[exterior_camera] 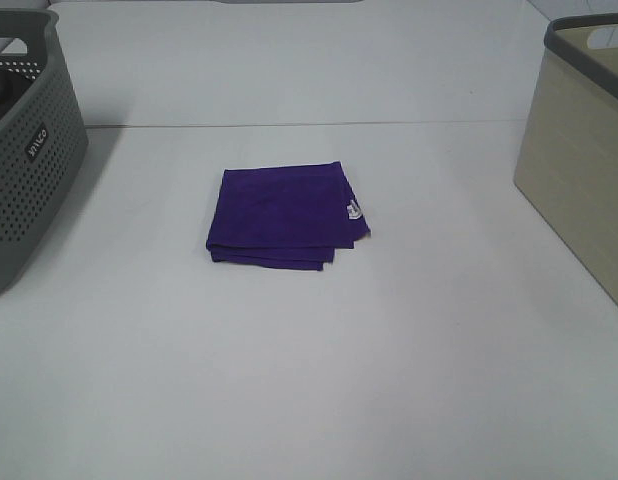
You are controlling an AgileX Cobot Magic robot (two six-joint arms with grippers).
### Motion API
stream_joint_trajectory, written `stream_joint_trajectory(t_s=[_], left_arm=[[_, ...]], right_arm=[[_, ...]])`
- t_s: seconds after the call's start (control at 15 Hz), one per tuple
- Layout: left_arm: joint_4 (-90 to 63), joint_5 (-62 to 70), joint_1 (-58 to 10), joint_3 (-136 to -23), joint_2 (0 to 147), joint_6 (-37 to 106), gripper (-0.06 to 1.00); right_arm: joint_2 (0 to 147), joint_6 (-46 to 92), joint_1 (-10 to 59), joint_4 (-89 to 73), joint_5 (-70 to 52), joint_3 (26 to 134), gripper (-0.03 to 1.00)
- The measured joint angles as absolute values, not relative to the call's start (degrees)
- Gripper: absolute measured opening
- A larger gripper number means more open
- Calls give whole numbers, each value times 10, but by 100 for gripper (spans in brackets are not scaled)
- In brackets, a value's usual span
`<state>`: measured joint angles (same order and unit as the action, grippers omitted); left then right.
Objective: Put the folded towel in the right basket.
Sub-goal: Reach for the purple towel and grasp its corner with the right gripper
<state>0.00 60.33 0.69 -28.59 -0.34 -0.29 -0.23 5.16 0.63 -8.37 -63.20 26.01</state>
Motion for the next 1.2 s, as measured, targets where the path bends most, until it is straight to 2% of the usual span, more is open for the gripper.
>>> stream_joint_trajectory(t_s=[1.2], left_arm=[[0,603,7,-286,-3,-3,99]], right_arm=[[-2,52,6,-80,-632,260,96]])
